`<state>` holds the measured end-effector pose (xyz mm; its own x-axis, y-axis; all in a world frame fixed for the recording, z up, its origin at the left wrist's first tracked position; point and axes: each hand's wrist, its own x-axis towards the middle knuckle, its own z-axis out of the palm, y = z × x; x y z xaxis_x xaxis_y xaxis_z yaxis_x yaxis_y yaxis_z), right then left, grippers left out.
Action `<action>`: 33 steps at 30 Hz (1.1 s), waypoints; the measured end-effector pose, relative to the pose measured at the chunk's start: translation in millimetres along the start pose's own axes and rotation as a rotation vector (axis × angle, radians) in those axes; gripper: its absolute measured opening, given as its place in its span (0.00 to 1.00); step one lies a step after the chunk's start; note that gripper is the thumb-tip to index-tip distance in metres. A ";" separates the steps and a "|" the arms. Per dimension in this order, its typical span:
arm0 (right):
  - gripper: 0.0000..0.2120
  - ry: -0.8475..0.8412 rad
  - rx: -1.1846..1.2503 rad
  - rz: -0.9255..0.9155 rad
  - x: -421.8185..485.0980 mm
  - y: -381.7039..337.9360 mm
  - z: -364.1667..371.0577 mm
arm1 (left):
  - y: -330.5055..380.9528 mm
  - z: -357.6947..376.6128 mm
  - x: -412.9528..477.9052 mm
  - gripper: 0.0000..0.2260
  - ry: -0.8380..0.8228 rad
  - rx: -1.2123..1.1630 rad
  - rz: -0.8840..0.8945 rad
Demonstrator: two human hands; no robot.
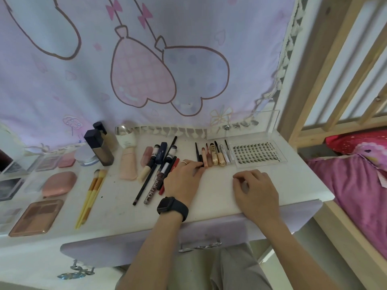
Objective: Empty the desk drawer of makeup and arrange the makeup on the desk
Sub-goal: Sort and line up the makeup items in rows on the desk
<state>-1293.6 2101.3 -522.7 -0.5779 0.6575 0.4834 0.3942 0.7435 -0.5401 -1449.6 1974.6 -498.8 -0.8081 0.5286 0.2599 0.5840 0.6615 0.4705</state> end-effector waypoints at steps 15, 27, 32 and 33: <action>0.05 0.032 -0.109 -0.131 -0.3 4.5 3.4 | 9.5 -8.7 -5.7 0.13 -0.027 -0.011 -0.027; 0.16 -0.035 -0.173 -0.194 -5.2 1.0 -0.7 | -29.2 -69.9 -24.3 0.09 -0.016 0.215 -0.021; 0.12 -0.052 -0.141 -0.150 -4.6 2.9 2.6 | -31.0 -73.3 -24.0 0.12 -0.109 0.307 -0.104; 0.12 -0.054 -0.133 -0.144 -4.6 2.9 3.0 | -30.2 -71.3 -23.4 0.13 -0.103 0.326 -0.107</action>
<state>-1291.9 2100.1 -528.6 -0.6713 0.5387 0.5091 0.3940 0.8411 -0.3705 -1453.8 1904.4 -459.0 -0.8635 0.4874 0.1294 0.5041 0.8419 0.1925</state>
